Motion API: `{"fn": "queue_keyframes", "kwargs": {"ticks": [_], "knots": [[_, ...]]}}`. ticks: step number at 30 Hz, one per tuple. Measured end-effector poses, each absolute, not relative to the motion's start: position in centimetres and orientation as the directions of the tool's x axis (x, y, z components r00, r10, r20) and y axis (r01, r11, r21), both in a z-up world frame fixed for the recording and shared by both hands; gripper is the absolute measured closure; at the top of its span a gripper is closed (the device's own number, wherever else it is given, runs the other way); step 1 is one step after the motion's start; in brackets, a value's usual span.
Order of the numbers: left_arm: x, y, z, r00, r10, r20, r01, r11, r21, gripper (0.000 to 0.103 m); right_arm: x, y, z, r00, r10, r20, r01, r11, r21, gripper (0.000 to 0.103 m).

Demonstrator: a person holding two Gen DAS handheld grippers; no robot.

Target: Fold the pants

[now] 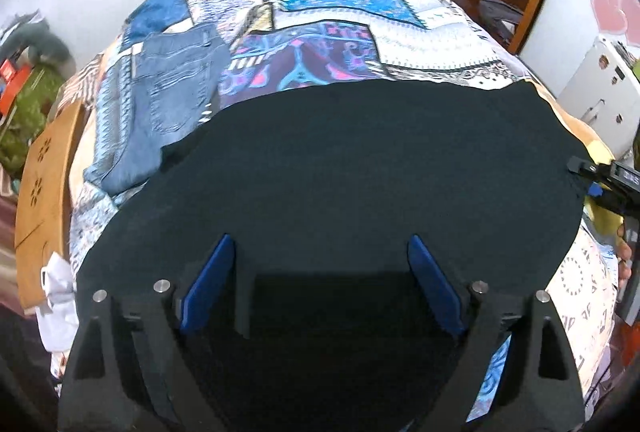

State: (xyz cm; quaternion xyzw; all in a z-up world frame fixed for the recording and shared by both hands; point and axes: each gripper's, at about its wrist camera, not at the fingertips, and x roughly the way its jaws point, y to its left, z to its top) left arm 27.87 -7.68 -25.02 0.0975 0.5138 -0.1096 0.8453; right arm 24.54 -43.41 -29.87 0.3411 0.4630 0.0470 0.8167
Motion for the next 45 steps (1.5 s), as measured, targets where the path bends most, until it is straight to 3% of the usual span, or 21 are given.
{"fn": "queue_keyframes", "kwargs": {"ticks": [2, 4, 5, 10, 18, 23, 29, 35, 40, 45], "knots": [[28.1, -8.3, -25.1, 0.447, -0.095, -0.889, 0.295, 0.954, 0.046, 0.014, 25.0, -43.7, -29.8, 0.577, 0.37, -0.728, 0.24, 0.776, 0.584, 0.066], [28.2, -8.7, -25.2, 0.444, -0.107, -0.889, 0.3, 0.953, 0.036, 0.014, 25.5, -44.0, -29.5, 0.586, 0.338, -0.736, 0.241, 0.795, 0.557, 0.089], [28.1, -8.8, -25.1, 0.446, -0.111, -0.888, 0.3, 0.954, 0.031, 0.014, 25.6, -44.3, -29.5, 0.591, 0.334, -0.734, 0.238, 0.797, 0.555, 0.093], [27.7, -8.3, -23.7, 0.478, -0.126, -0.869, 0.285, 0.958, 0.018, 0.014, 25.6, -44.6, -26.5, 0.642, 0.3, -0.706, 0.181, 0.835, 0.519, 0.096], [26.5, -4.8, -21.0, 0.532, -0.138, -0.835, 0.222, 0.975, -0.02, 0.014, 25.7, -42.7, -17.1, 0.748, 0.322, -0.58, 0.023, 0.861, 0.508, 0.097], [24.9, -1.7, -19.5, 0.564, -0.144, -0.813, 0.18, 0.982, -0.05, 0.013, 26.2, -38.5, -11.0, 0.778, 0.377, -0.502, -0.118, 0.874, 0.472, 0.097], [22.8, 2.4, -18.4, 0.595, -0.14, -0.792, 0.123, 0.989, -0.082, 0.012, 27.5, -31.1, -7.8, 0.753, 0.465, -0.466, -0.262, 0.861, 0.435, 0.097], [20.6, 7.1, -18.1, 0.611, -0.113, -0.784, 0.046, 0.993, -0.108, 0.011, 29.1, -22.2, -9.3, 0.646, 0.563, -0.515, -0.4, 0.825, 0.4, 0.097], [19.3, 9.9, -18.8, 0.598, -0.1, -0.795, -0.005, 0.992, -0.129, 0.011, 29.5, -15.2, -14.9, 0.463, 0.626, -0.627, -0.477, 0.773, 0.419, 0.097], [18.5, 11.3, -19.8, 0.578, -0.083, -0.812, -0.035, 0.991, -0.126, 0.011, 28.0, -11.2, -20.8, 0.314, 0.599, -0.736, -0.522, 0.757, 0.393, 0.093]]}}
